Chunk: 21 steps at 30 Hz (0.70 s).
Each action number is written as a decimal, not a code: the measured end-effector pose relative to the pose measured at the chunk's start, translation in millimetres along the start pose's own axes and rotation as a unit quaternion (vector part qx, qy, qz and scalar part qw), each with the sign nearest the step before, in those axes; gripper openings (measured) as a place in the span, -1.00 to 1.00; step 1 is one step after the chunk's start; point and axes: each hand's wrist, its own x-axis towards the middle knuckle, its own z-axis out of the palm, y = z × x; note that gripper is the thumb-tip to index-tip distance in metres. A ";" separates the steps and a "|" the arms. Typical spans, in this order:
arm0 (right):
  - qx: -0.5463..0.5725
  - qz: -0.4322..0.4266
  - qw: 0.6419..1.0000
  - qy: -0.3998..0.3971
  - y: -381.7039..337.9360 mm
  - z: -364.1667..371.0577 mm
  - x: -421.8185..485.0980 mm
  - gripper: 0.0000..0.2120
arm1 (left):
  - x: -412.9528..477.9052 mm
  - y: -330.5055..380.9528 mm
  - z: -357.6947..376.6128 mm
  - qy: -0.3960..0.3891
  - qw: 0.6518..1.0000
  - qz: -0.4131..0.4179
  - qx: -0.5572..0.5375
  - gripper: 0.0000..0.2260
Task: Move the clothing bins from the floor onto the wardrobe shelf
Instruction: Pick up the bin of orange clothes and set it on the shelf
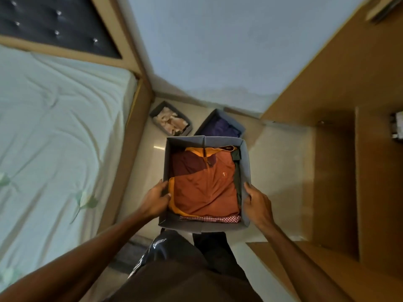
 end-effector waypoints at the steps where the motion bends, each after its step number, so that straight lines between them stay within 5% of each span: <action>1: 0.006 0.009 1.000 0.005 3.7 -10.8 5.7 -0.50 | 5.3 16.3 -0.2 -0.007 1.000 0.004 0.015 -0.60; 11: 0.101 0.127 0.977 0.139 40.7 -112.8 62.9 -0.50 | 86.2 187.3 6.9 -0.014 0.983 0.120 0.140 -0.62; 16: 0.122 0.186 0.947 0.234 65.5 -159.2 76.1 -0.53 | 133.6 285.0 24.5 -0.045 0.944 0.228 0.232 -0.85; 21: 0.163 0.266 0.892 0.328 107.5 -216.4 62.8 -0.55 | 142.6 396.5 77.8 -0.024 0.914 0.312 0.259 -0.77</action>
